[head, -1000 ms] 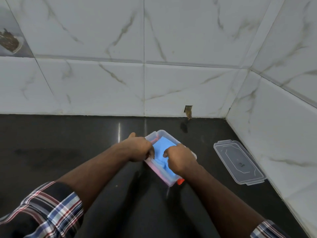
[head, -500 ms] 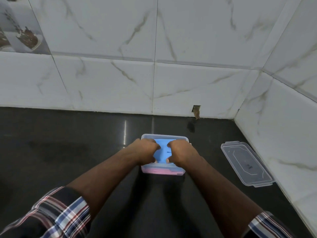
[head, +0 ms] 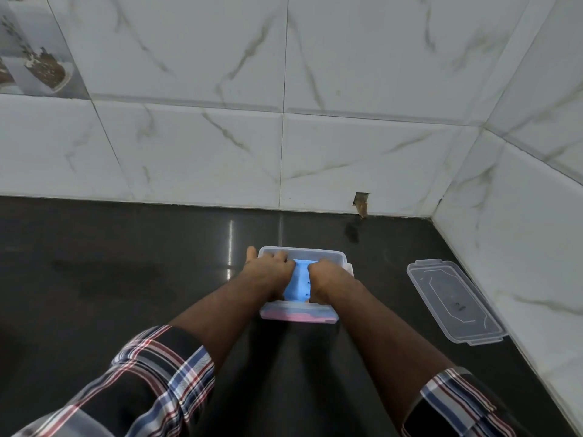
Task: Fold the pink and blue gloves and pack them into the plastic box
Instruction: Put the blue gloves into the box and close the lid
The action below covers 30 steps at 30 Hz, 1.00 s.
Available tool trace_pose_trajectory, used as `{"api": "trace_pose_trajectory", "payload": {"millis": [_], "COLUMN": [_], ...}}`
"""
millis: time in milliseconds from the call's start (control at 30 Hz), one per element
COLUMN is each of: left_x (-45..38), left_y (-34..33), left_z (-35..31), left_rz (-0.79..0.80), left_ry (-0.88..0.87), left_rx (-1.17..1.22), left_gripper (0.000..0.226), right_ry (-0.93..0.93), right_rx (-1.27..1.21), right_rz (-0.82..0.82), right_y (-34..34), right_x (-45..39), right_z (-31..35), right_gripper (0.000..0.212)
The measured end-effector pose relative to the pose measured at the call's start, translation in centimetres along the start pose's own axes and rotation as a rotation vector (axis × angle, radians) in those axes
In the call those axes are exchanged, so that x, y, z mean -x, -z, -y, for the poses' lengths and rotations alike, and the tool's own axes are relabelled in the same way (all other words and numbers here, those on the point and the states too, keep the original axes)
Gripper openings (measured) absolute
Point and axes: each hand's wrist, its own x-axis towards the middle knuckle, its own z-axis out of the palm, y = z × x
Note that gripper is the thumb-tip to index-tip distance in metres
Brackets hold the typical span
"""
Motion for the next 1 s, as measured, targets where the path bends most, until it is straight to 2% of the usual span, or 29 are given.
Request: {"api": "trace_pose_trajectory", "payload": {"millis": [133,300,367,533,633,733,800,1000], "left_x": [0.0,-0.1,-0.1,-0.3,-0.9,-1.7,-2.5,-4.0], "left_y": [-0.2,1.0,1.8,2.0,2.3,3.1,3.3,3.3], "left_z": [-0.1,0.4,0.5,-2.9,-6.4,-9.8,-12.2,-18.8], "left_rz": [-0.021,0.042,0.033,-0.34,-0.437,-0.433,-0.415,-0.358], "left_ry": [0.003,0.011,0.023,-0.017,-0.081,-0.114,-0.128,-0.204], "left_rx": [0.002,0.064,0.106,0.175,0.22,0.216,0.211,0.247], "left_gripper": [0.066,0.069,0.066,0.042,0.049,0.063,0.062,0.057], "right_ry": [-0.013,0.004,-0.009,-0.081,-0.093,-0.135,-0.175,-0.297], "right_rx": [-0.06,-0.19,-0.209,-0.37,-0.408,-0.355,-0.369,-0.362], "right_rz": [-0.053,-0.068,-0.14,-0.417,-0.492,-0.494,-0.471,-0.402], "right_y": [-0.4,0.0,0.1,-0.5,-1.3,-3.2,-4.3,-7.6], "right_x": [-0.2,0.7,1.0,1.7,2.5,2.8,3.2,5.5], "right_z": [-0.3,-0.6,-0.6,-2.6,-5.1,-8.1,-10.0,-15.0], "right_gripper": [0.051,0.039,0.033,0.018,0.012,0.022,0.026,0.019]}}
